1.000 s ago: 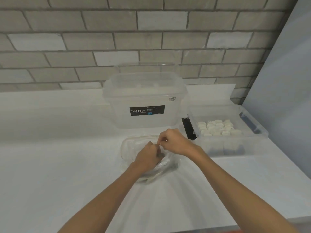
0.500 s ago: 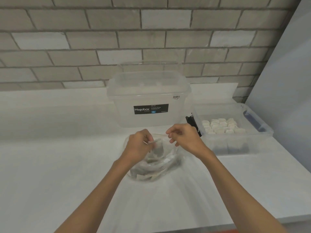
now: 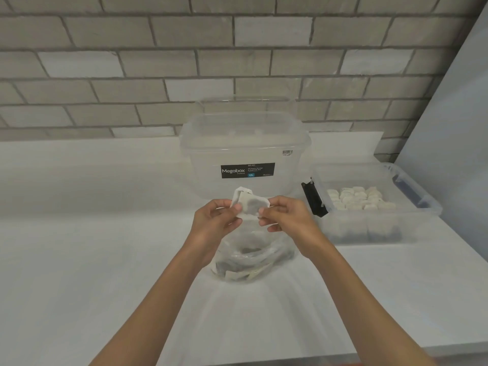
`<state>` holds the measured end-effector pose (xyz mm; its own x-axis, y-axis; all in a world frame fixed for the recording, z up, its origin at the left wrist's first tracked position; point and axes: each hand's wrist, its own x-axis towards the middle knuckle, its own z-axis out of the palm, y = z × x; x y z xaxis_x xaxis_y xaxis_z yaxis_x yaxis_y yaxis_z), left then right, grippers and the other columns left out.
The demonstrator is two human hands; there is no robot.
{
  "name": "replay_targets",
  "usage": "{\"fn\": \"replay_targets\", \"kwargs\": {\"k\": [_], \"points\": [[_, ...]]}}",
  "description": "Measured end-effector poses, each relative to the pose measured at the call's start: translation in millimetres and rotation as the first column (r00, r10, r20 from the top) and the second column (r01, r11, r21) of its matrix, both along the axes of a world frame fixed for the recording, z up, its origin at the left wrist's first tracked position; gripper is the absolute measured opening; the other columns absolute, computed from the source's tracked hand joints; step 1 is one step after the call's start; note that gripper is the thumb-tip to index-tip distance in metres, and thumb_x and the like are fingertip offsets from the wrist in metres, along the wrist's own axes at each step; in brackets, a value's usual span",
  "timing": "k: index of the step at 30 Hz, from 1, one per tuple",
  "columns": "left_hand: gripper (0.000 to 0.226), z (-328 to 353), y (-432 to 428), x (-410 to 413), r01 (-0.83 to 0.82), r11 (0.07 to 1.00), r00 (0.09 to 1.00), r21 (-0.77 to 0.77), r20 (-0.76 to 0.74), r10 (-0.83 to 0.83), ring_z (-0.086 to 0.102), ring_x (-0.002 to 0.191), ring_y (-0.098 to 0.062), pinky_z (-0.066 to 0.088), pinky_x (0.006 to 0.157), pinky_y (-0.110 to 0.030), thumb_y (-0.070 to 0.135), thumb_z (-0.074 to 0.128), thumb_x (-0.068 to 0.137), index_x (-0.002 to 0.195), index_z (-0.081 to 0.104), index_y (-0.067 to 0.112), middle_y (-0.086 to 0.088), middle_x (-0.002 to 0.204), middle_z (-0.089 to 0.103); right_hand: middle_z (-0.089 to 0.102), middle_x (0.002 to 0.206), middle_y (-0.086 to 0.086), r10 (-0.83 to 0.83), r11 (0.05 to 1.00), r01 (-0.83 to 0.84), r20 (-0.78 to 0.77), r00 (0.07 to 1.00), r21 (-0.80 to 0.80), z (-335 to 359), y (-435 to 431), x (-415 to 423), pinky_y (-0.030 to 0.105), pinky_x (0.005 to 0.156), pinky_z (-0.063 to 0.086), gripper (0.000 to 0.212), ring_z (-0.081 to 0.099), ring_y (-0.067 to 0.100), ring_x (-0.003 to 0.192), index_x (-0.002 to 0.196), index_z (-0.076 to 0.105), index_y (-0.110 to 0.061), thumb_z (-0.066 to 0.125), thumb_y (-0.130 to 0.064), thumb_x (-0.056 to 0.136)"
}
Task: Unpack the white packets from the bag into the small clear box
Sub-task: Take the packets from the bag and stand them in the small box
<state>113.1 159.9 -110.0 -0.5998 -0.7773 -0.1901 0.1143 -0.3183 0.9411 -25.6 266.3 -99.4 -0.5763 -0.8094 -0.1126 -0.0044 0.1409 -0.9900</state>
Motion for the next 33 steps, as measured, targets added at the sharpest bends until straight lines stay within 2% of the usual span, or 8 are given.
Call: {"fn": "replay_targets", "kwargs": {"k": [5, 9, 13, 19, 22, 26, 30, 33], "points": [[0.007, 1, -2, 8, 0.03, 0.998, 0.998, 0.057, -0.061, -0.027, 0.067, 0.077, -0.014, 0.057, 0.082, -0.027, 0.005, 0.066, 0.087, 0.092, 0.06, 0.007, -0.007, 0.088, 0.068, 0.068, 0.076, 0.005, -0.1, 0.994, 0.098, -0.045, 0.994, -0.041, 13, 1, -13, 0.023, 0.057, 0.051, 0.003, 0.067, 0.013, 0.063, 0.085, 0.067, -0.011, 0.067, -0.009, 0.088], [0.012, 3, -2, 11, 0.082, 0.99, 0.986, 0.119, -0.152, -0.063, 0.063, 0.082, -0.02, 0.058, 0.081, -0.03, 0.004, 0.066, 0.086, 0.09, 0.057, 0.01, -0.009, 0.09, 0.066, 0.068, 0.074, 0.003, -0.133, 0.991, 0.134, -0.302, 0.944, -0.016, 27, 3, -24, 0.022, 0.056, 0.052, 0.006, 0.068, 0.013, 0.063, 0.086, 0.069, -0.013, 0.064, -0.012, 0.089], [0.015, 7, 2, 8, 0.143, 0.979, 0.965, 0.145, -0.24, -0.106, 0.063, 0.081, -0.018, 0.055, 0.089, -0.035, 0.008, 0.066, 0.086, 0.084, 0.055, 0.017, -0.004, 0.09, 0.065, 0.07, 0.073, 0.004, -0.003, 0.999, 0.026, -0.494, 0.869, 0.04, 44, 0, -23, 0.025, 0.059, 0.054, 0.008, 0.067, 0.011, 0.061, 0.091, 0.072, -0.01, 0.066, -0.014, 0.088], [0.017, 15, 10, -1, 0.121, 0.989, 0.972, 0.083, -0.212, -0.101, 0.061, 0.086, -0.013, 0.045, 0.076, -0.026, 0.021, 0.073, 0.074, 0.078, 0.057, 0.022, -0.001, 0.091, 0.065, 0.072, 0.074, 0.01, 0.157, 0.986, -0.162, -0.494, 0.855, 0.033, 60, -6, -9, 0.021, 0.06, 0.054, 0.008, 0.067, 0.01, 0.063, 0.092, 0.074, -0.009, 0.07, -0.014, 0.086], [0.019, 19, 11, -3, 0.101, 0.994, 0.974, 0.038, -0.208, -0.091, 0.064, 0.084, -0.015, 0.045, 0.076, -0.026, 0.019, 0.074, 0.071, 0.078, 0.057, 0.02, -0.004, 0.09, 0.066, 0.071, 0.069, 0.012, 0.175, 0.983, -0.181, -0.501, 0.848, 0.038, 63, -8, -8, 0.021, 0.059, 0.053, 0.009, 0.065, 0.009, 0.06, 0.091, 0.073, -0.006, 0.072, -0.012, 0.084], [0.017, 26, 11, -3, 0.102, 0.994, 0.985, -0.044, -0.139, -0.107, 0.067, 0.081, -0.01, 0.046, 0.08, -0.027, 0.012, 0.07, 0.081, 0.089, 0.058, 0.02, 0.001, 0.087, 0.072, 0.069, 0.066, 0.01, 0.174, 0.984, -0.165, -0.538, 0.825, 0.065, 67, -8, -9, 0.018, 0.057, 0.051, 0.013, 0.062, 0.007, 0.054, 0.09, 0.071, -0.001, 0.074, -0.011, 0.082], [0.017, 42, 4, -2, 0.102, 0.97, 0.993, -0.222, -0.027, -0.111, 0.068, 0.081, -0.007, 0.047, 0.08, -0.027, 0.024, 0.068, 0.085, 0.101, 0.063, 0.023, 0.007, 0.088, 0.073, 0.069, 0.066, 0.01, 0.196, 0.98, -0.171, -0.561, 0.804, 0.097, 72, -5, -12, 0.016, 0.055, 0.05, 0.011, 0.061, 0.005, 0.053, 0.089, 0.071, -0.002, 0.074, -0.01, 0.082], [0.014, 56, -3, -5, 0.121, 0.911, 0.992, -0.395, 0.068, -0.102, 0.067, 0.084, -0.008, 0.048, 0.077, -0.026, 0.028, 0.07, 0.085, 0.098, 0.069, 0.024, 0.003, 0.092, 0.074, 0.07, 0.067, 0.009, 0.225, 0.974, -0.188, -0.57, 0.79, 0.124, 76, -3, -15, 0.016, 0.055, 0.051, 0.008, 0.062, 0.005, 0.054, 0.086, 0.072, -0.003, 0.075, -0.009, 0.081]]}}
